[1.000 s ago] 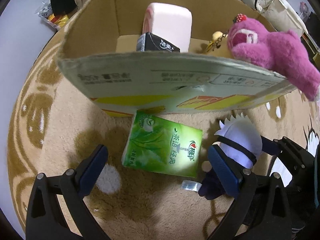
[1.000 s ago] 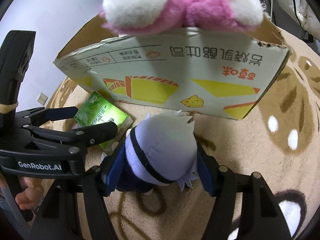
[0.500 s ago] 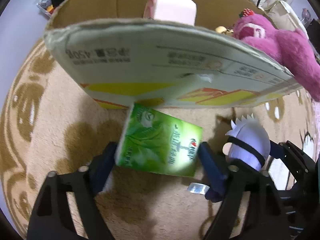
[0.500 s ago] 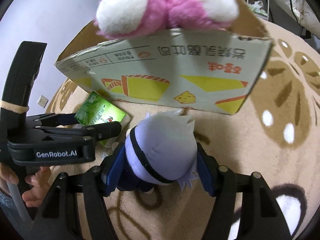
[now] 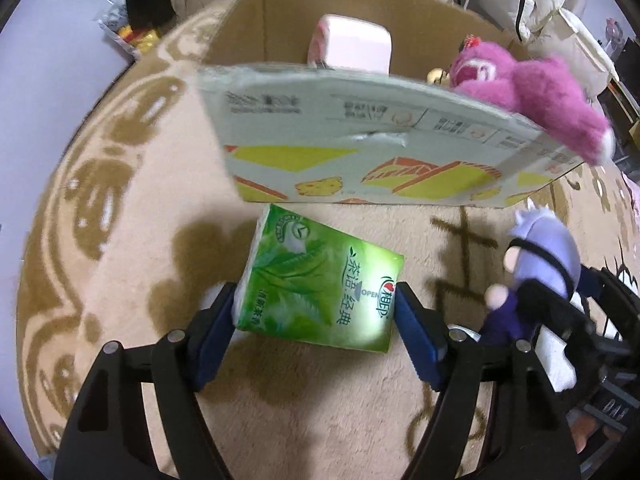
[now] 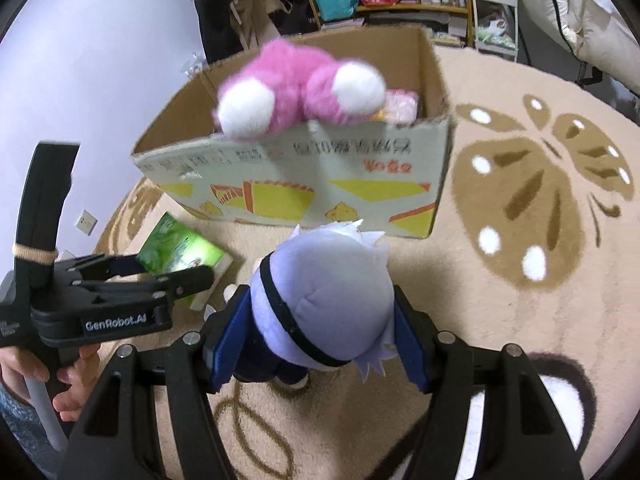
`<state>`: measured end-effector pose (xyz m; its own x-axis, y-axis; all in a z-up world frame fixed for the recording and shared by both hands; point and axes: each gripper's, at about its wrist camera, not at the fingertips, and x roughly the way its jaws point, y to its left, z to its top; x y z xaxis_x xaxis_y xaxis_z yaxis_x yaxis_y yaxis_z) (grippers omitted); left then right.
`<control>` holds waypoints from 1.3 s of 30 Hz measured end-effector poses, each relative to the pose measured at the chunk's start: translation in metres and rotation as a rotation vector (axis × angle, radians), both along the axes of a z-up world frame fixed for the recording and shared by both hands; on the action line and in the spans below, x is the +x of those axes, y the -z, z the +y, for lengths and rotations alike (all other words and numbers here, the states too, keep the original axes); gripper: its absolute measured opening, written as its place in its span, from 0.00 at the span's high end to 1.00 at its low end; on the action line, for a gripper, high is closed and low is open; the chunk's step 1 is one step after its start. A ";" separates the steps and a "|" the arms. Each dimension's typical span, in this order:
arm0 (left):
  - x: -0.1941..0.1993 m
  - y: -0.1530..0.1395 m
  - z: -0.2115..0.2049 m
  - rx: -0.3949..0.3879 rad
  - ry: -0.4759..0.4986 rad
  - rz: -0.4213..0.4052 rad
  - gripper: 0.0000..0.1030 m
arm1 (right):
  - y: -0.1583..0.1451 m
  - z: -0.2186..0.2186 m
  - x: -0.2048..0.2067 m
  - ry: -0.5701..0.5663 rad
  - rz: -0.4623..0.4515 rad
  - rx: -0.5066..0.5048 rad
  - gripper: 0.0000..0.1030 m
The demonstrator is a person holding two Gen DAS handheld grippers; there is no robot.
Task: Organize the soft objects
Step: 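Lift both items over the box and open both grippers to drop them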
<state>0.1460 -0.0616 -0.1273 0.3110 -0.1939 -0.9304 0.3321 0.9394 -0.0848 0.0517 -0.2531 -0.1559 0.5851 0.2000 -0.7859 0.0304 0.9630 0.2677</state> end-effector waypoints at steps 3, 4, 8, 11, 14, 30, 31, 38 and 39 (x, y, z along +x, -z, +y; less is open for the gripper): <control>-0.016 -0.018 0.008 0.006 -0.019 -0.062 0.27 | -0.015 -0.004 -0.010 0.012 -0.044 0.000 0.32; -0.020 -0.024 0.011 0.007 -0.024 -0.081 0.27 | -0.017 -0.004 -0.011 0.014 -0.054 -0.001 0.32; -0.051 -0.046 0.025 0.002 -0.048 -0.174 0.27 | -0.034 -0.009 -0.017 0.020 -0.101 -0.009 0.32; -0.059 -0.068 0.032 -0.013 -0.073 -0.246 0.27 | -0.047 -0.007 -0.026 0.024 -0.143 -0.012 0.32; -0.069 -0.088 0.039 -0.040 -0.076 -0.325 0.27 | -0.062 -0.008 -0.035 0.029 -0.183 -0.005 0.32; -0.044 -0.149 0.021 -0.045 -0.041 -0.576 0.27 | -0.119 -0.022 -0.028 0.083 -0.323 0.015 0.32; -0.041 -0.149 0.019 -0.042 -0.041 -0.577 0.27 | -0.120 -0.023 -0.022 0.084 -0.320 0.011 0.32; -0.020 -0.153 0.004 -0.029 -0.022 -0.591 0.27 | -0.120 -0.027 0.008 0.078 -0.311 -0.010 0.32; -0.016 -0.153 0.003 -0.030 -0.019 -0.591 0.26 | -0.120 -0.028 0.013 0.073 -0.309 -0.010 0.32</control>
<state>0.1296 -0.0585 0.0257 0.7788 -0.2072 -0.5921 0.3145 0.9456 0.0827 0.0645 -0.2815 -0.0355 0.8091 0.1418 -0.5704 0.0186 0.9638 0.2659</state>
